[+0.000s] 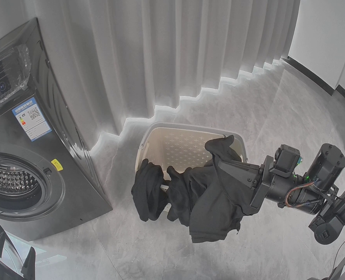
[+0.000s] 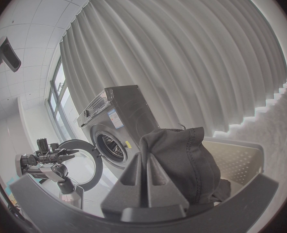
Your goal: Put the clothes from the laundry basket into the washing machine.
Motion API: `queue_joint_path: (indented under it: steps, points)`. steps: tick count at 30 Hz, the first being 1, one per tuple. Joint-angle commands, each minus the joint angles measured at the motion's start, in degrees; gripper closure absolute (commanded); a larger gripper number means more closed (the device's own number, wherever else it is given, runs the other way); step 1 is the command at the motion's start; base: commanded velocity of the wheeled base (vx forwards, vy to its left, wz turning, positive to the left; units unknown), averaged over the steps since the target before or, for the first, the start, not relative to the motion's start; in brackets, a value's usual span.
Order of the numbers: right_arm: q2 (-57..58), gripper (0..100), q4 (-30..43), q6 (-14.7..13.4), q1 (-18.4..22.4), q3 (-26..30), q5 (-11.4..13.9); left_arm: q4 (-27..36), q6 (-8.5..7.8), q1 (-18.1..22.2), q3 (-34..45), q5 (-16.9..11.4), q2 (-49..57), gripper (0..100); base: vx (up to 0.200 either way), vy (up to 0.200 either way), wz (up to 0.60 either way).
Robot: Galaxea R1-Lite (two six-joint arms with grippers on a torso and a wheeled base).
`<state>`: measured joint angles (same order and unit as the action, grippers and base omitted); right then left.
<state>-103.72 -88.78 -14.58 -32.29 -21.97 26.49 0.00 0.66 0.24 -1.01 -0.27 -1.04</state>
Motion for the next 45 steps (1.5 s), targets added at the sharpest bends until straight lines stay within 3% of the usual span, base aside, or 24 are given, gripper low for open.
queue_joint_path:
  steps: [1, 8, 17, 24, 34, 45]
  points:
    - [-0.6, 100, -0.1, -0.2, -2.4, -0.2, -0.3, 0.0, 0.04, 0.0, 1.0, 0.0, 1.0, 0, 0.000, 0.000, 0.00]
    - [-0.9, 100, -0.1, -0.1, -3.2, 0.5, -0.2, 0.0, -0.04, 0.0, 1.0, 0.0, 1.0, 0, 0.000, 0.000, 0.00]
    - [-0.8, 100, -0.1, 0.2, -4.2, 0.5, -0.2, 0.0, 0.04, 0.0, 1.0, 0.0, 1.0, 0, 0.000, 0.000, 0.60]
    - [-0.9, 100, 0.0, 0.2, -5.8, 1.3, -0.1, 0.0, 0.04, 0.0, 1.0, 0.0, 1.0, 0, 0.000, 0.000, 0.00]
    - [-0.9, 100, 0.0, -0.4, -5.9, 1.4, -0.3, 0.0, 0.13, 0.0, 1.0, 0.1, 1.0, 0, -0.120, 0.000, 0.00]
    - [-0.9, 100, -0.1, -1.5, -5.1, 1.4, -0.4, 0.0, 0.13, 0.0, 1.0, 0.1, 1.0, 0, 0.000, 0.000, 0.05]
